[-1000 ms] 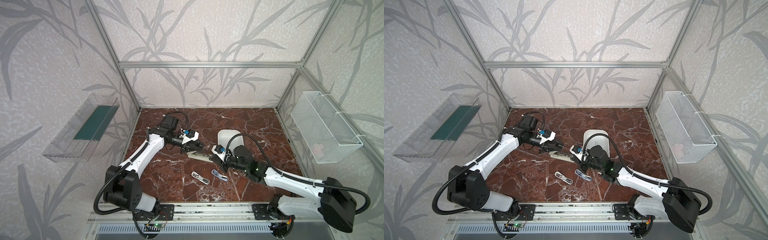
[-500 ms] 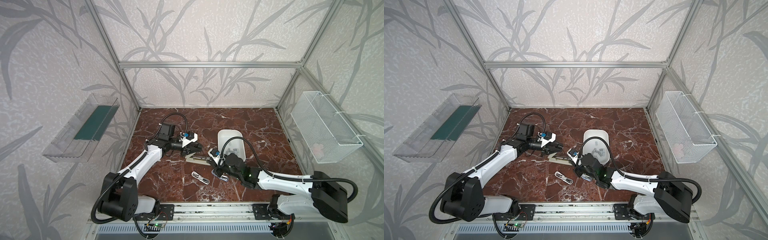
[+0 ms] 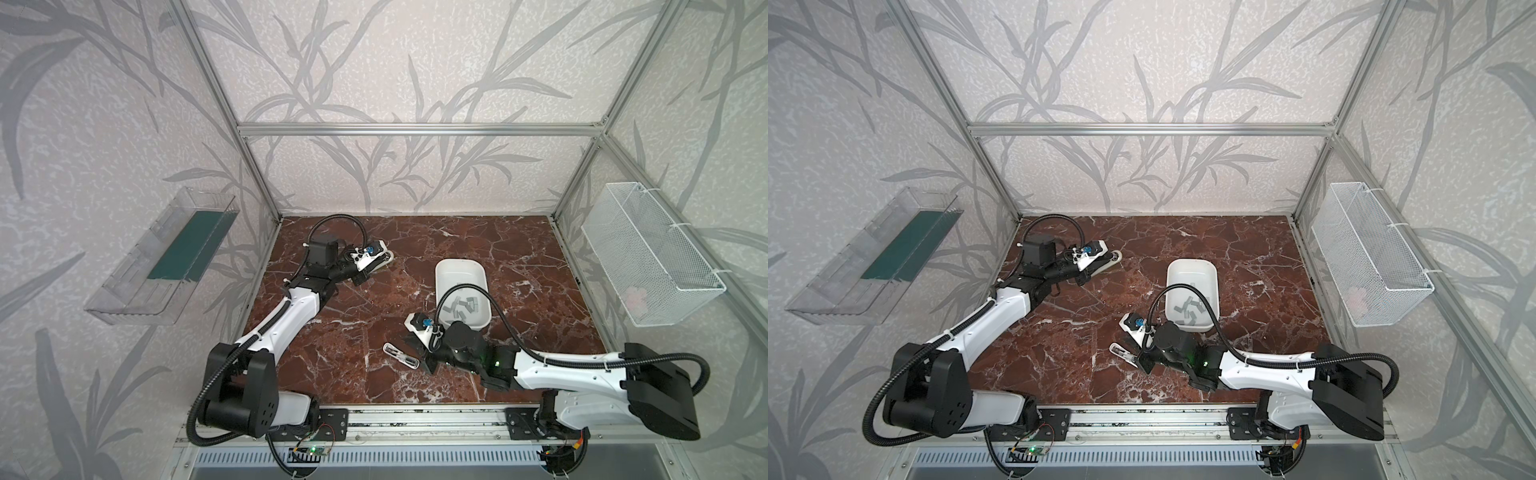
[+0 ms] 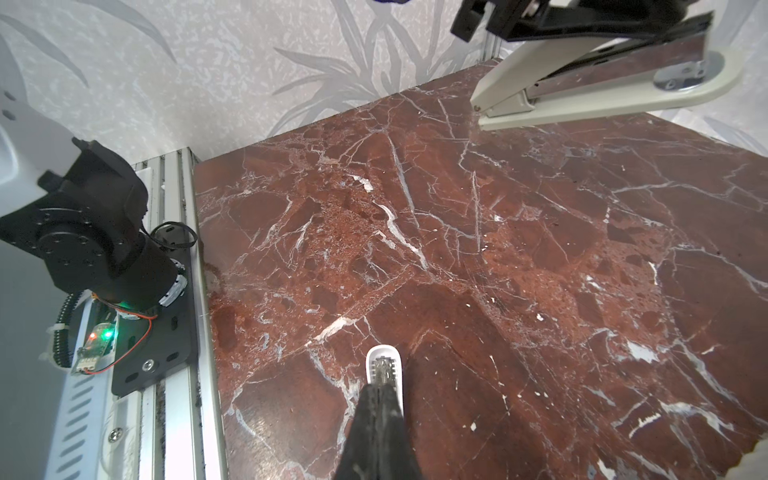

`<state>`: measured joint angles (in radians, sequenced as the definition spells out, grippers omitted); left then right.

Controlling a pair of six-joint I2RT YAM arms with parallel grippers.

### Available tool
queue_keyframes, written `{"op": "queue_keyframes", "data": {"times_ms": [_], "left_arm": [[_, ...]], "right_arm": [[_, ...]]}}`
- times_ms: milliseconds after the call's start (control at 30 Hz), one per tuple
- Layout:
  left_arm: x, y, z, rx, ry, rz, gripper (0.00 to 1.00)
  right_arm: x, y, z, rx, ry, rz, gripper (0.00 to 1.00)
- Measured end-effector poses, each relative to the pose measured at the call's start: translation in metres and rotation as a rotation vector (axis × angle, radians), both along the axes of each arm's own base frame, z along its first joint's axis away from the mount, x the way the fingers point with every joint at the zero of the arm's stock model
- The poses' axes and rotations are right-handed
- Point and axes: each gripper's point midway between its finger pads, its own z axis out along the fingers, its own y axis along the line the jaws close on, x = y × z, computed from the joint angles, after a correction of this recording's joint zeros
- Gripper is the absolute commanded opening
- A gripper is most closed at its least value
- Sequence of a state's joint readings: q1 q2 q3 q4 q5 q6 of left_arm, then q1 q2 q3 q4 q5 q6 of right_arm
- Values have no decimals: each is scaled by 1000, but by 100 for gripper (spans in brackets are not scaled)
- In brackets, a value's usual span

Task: Load the staples into the stapler
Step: 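Pull the stapler top open with the right gripper while the left gripper holds the base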

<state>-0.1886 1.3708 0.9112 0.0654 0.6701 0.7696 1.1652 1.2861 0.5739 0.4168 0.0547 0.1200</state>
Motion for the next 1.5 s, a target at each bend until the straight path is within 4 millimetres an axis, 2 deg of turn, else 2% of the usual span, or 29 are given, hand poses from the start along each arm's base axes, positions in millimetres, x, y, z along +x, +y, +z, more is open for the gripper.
{"op": "queue_keyframes", "data": {"times_ms": [67,133,267,333,467,667,833,1133,1267,1433,1500], "left_arm": [[-9,-5,-4,17,10,-62,0],[-23,-13,-8,29,18,-151,0],[-62,-36,-13,47,44,-365,0],[-80,-50,-11,51,41,-457,0],[-106,-69,-7,62,15,-567,0],[-134,-85,-6,62,20,-673,0],[-140,-87,2,34,27,-700,0],[-149,-87,10,2,38,-720,0],[-153,-86,9,-9,70,-723,0],[-153,-86,10,-15,81,-719,0],[-150,-87,10,-28,88,-703,17]], "right_arm": [[3,-1,1,-3,-8,-19,17],[7,-3,4,-15,-19,-36,26],[22,-10,22,-27,-68,-57,39],[39,-19,36,-15,-101,-74,44],[70,-40,46,-24,-153,-112,60],[73,-40,43,-76,-218,-7,53],[71,-31,42,-96,-242,71,35],[66,-27,40,-110,-258,132,16],[61,-26,38,-118,-271,167,1],[59,-25,38,-114,-262,180,0],[60,-25,39,-110,-254,174,0]]}}
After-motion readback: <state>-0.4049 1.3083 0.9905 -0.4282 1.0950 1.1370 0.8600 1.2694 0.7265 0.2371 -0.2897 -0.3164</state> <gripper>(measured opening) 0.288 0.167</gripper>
